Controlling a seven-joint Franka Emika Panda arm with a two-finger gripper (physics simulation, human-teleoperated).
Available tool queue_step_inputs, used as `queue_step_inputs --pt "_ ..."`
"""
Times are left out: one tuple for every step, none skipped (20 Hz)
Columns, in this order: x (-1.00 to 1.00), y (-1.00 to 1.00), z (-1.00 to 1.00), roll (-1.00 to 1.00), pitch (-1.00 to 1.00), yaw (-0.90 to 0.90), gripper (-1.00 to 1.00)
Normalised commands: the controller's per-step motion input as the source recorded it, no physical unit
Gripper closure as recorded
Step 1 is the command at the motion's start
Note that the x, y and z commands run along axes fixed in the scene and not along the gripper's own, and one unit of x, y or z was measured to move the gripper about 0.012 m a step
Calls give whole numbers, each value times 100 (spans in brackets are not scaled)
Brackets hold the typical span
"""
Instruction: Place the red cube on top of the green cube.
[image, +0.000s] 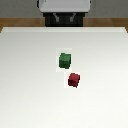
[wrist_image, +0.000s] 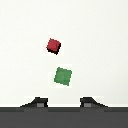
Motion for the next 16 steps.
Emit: queue_step_inputs --pt "0 0 0 0 0 0 -100" --pt "0 0 0 0 0 0 -100" --pt "0 0 0 0 0 0 -100" --pt "0 0 0 0 0 0 -100" --pt "0 0 0 0 0 0 -100" --pt "0 0 0 0 0 0 -100" --pt "0 0 0 0 0 0 -100" --pt "100 0 0 0 0 0 -100" --pt "0 0 0 0 0 0 -100" --pt "0 0 0 0 0 0 -100" --pt "100 0 0 0 0 0 -100" --pt "100 0 0 0 0 0 -100" --pt "100 0 0 0 0 0 -100" --pt "100 0 0 0 0 0 -100" --pt "100 0 0 0 0 0 -100" --pt "100 0 0 0 0 0 -100"
